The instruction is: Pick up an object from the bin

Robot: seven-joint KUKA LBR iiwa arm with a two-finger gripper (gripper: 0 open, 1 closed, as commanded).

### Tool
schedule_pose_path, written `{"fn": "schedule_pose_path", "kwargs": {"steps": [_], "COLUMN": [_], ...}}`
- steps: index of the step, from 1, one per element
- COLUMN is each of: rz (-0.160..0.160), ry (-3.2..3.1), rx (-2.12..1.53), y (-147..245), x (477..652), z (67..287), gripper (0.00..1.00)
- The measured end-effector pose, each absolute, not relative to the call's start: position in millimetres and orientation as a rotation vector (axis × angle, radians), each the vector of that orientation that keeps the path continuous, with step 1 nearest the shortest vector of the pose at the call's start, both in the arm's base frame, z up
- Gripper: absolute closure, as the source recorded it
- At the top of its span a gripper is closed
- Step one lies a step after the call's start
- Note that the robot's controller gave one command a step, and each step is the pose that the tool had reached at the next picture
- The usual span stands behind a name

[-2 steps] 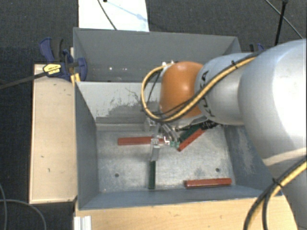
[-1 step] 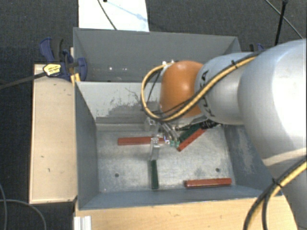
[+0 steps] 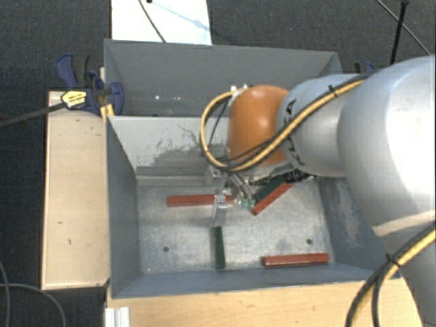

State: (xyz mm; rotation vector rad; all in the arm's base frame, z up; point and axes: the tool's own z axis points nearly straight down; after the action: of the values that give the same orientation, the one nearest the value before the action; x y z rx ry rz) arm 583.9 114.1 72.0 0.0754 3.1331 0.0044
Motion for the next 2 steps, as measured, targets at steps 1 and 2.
{"fn": "schedule_pose_path", "kwargs": {"steps": [1,2], "rz": [0.004,0.004], "ry": [3.136,3.133], "rx": [0.078,0.081], "y": [114,114], "x": [583.6,585.2], "z": [72,96], "gripper": [1.00,1.00]}}
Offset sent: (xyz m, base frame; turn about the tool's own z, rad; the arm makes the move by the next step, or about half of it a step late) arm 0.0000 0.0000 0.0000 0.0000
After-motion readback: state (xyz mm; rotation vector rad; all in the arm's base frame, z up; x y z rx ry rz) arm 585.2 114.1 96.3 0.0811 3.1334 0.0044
